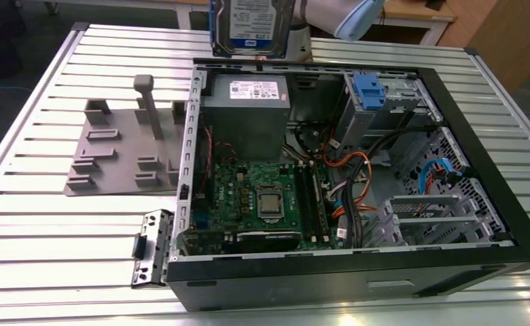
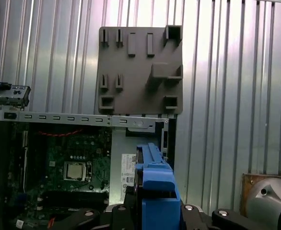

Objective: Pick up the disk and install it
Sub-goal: 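Pick up the disk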

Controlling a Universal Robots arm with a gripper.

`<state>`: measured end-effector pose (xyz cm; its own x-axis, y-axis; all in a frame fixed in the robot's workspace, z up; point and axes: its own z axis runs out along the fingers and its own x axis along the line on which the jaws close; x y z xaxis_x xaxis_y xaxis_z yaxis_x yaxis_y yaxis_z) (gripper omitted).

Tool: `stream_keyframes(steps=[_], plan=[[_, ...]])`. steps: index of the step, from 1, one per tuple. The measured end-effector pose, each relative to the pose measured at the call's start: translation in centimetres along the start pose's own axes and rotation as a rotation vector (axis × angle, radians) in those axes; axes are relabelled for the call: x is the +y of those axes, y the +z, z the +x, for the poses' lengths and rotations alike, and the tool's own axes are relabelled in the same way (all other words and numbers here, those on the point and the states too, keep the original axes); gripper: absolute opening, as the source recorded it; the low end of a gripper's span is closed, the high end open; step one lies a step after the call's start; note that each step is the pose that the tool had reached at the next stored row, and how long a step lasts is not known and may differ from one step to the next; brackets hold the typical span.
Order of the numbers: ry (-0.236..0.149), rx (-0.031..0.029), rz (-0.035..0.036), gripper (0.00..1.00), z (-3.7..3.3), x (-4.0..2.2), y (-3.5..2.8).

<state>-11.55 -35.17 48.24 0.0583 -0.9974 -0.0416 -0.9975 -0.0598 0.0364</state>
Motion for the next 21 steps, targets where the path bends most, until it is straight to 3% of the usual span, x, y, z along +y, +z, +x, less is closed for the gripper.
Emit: stream_keyframes(steps=[8, 14, 21], plan=[[0.0, -0.0007, -0.0024, 0.36, 0.8, -2.36, 0.04], [0.0, -0.0009, -0.0027, 0.36, 1.96, -3.19, 0.02], [0.0, -0.0009, -0.0028, 0.36, 3.54, -3.7, 0.01]])
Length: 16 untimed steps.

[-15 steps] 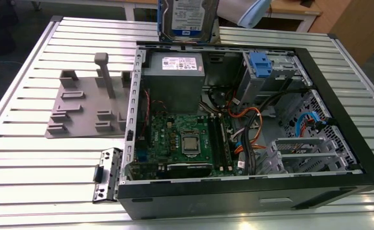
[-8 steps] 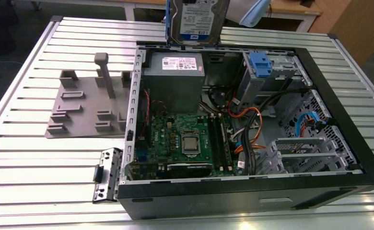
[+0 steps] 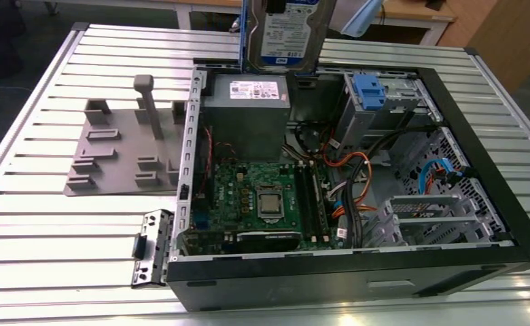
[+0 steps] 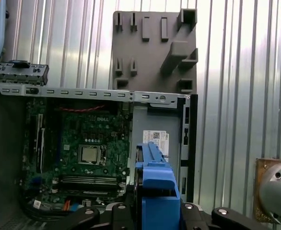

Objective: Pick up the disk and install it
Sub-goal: 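Pick up the disk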

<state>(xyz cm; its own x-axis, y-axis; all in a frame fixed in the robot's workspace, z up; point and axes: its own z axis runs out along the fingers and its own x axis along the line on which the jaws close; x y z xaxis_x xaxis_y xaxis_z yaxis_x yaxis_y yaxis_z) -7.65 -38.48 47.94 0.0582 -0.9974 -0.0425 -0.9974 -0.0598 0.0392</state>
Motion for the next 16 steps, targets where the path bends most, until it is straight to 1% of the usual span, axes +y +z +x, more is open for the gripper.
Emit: stream_keyframes(steps=[4, 7, 8, 9, 12, 13, 16], plan=[[0.0, -0.0003, 0.0, 0.36, 1.06, -0.09, -0.01], [0.0, -0.004, 0.0002, 0.36, 1.83, -0.13, 0.01], [0.0, -0.0079, 0.0004, 0.36, 2.03, -0.15, 0.0], [-0.001, -0.0167, 0.0009, 0.36, 2.18, -0.16, 0.01], [-0.002, -0.0525, 0.0032, 0.36, 2.55, -0.17, 0.02], [-0.002, -0.0577, 0.0033, 0.36, 2.75, -0.19, 0.0], [-0.002, -0.0581, 0.0032, 0.36, 3.5, -0.27, -0.02]])
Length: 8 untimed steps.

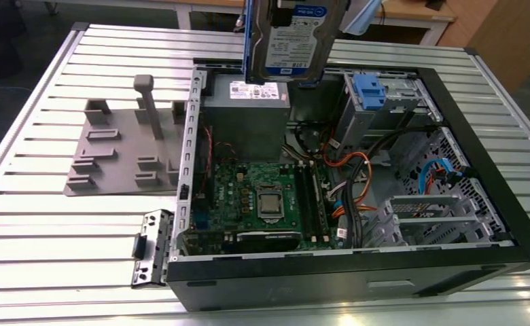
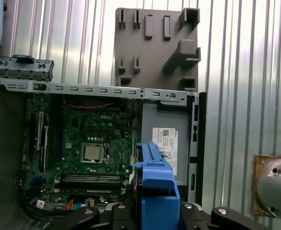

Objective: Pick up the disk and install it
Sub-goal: 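Pick up the disk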

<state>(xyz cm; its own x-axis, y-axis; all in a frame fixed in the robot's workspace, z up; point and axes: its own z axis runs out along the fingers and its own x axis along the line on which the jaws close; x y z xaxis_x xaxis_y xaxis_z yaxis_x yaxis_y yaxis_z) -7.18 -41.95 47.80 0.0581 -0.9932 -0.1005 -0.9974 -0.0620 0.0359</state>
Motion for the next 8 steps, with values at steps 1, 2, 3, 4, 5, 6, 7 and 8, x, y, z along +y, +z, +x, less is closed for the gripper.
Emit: stream_keyframes(steps=[1, 2, 3, 4, 5, 6, 7, 8], plan=[[0.0, 0.0, 0.0, 0.36, 0.29, 0.0, -0.02], [0.0, 0.0, 0.0, 0.36, 0.57, 0.0, -0.05], [0.0, 0.0, 0.0, 0.36, 0.89, 0.0, -0.08], [0.0, -0.0001, 0.0, 0.36, 1.18, 0.0, -0.1], [0.0, -0.0001, 0.0001, 0.36, 1.47, 0.01, -0.12], [0.0, 0.0001, 0.0, 0.36, 1.76, 0.01, -0.16], [0.0, 0.0, 0.0, 0.36, 2.05, 0.02, -0.18], [0.0, -0.0001, 0.0, 0.36, 2.34, 0.02, -0.2]])
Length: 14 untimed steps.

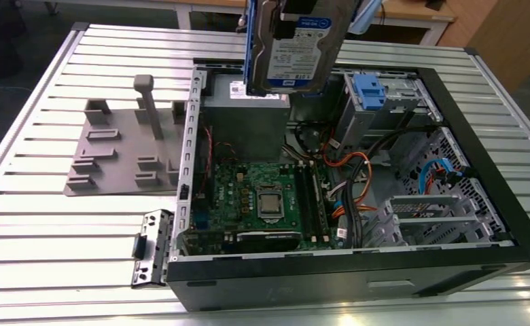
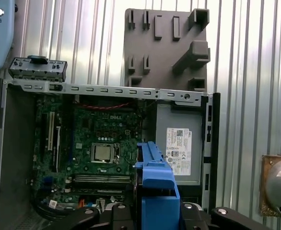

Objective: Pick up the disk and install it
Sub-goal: 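Pick up the disk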

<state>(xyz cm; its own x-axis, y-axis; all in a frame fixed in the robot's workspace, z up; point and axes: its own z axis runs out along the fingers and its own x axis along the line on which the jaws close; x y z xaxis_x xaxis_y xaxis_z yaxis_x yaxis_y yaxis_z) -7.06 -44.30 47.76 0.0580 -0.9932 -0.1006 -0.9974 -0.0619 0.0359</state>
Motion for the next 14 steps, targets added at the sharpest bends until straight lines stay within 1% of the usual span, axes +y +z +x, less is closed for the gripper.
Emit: stream_keyframes(steps=[8, 9, 11, 13, 14], plan=[[0.0, 0.0, 0.0, 0.36, 2.64, 0.09, -0.13], [0.0, -0.0001, 0.0001, 0.36, 2.89, 0.11, -0.13], [0.005, 0.0006, 0.0004, 0.36, 3.16, 0.12, -0.14], [0.016, 0.0013, 0.0024, 0.36, 3.23, 0.13, -0.09], [0.022, 0.0027, 0.0033, 0.36, 3.24, 0.12, -0.07]])
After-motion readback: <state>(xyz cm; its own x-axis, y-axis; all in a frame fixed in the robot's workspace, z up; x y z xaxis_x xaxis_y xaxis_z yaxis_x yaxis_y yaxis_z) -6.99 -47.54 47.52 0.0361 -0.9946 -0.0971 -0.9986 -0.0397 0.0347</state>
